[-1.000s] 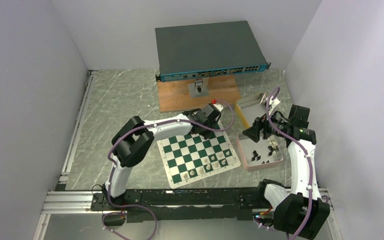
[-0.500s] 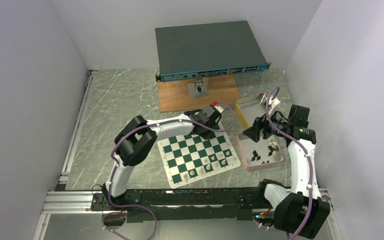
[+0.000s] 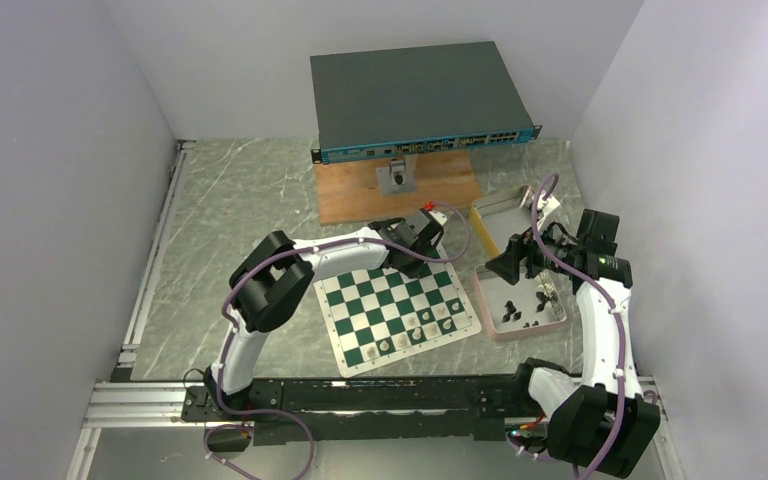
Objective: Set up the chess pieces on the board
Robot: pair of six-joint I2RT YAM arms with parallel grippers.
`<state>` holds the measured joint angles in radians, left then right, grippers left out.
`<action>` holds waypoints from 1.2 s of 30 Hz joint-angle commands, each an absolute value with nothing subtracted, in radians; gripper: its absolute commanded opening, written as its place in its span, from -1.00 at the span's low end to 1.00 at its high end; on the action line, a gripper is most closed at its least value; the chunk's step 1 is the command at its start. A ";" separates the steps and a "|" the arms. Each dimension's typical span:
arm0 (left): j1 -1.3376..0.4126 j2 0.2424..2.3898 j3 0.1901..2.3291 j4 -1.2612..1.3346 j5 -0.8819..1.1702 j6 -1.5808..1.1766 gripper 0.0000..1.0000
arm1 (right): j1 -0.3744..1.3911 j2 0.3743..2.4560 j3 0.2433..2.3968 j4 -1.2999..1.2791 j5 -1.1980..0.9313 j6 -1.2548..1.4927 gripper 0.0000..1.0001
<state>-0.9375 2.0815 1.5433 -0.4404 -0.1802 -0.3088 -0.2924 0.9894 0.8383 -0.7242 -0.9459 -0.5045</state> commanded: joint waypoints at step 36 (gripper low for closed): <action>-0.940 1.806 1.356 -0.418 -0.294 -0.301 -1.00 | -0.296 0.996 0.839 -0.696 -0.934 -0.517 0.56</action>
<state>-0.9379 1.9472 1.4193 -0.4538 -0.2005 -0.3016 -0.2924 0.9958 0.8383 -0.7242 -0.9401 -0.5049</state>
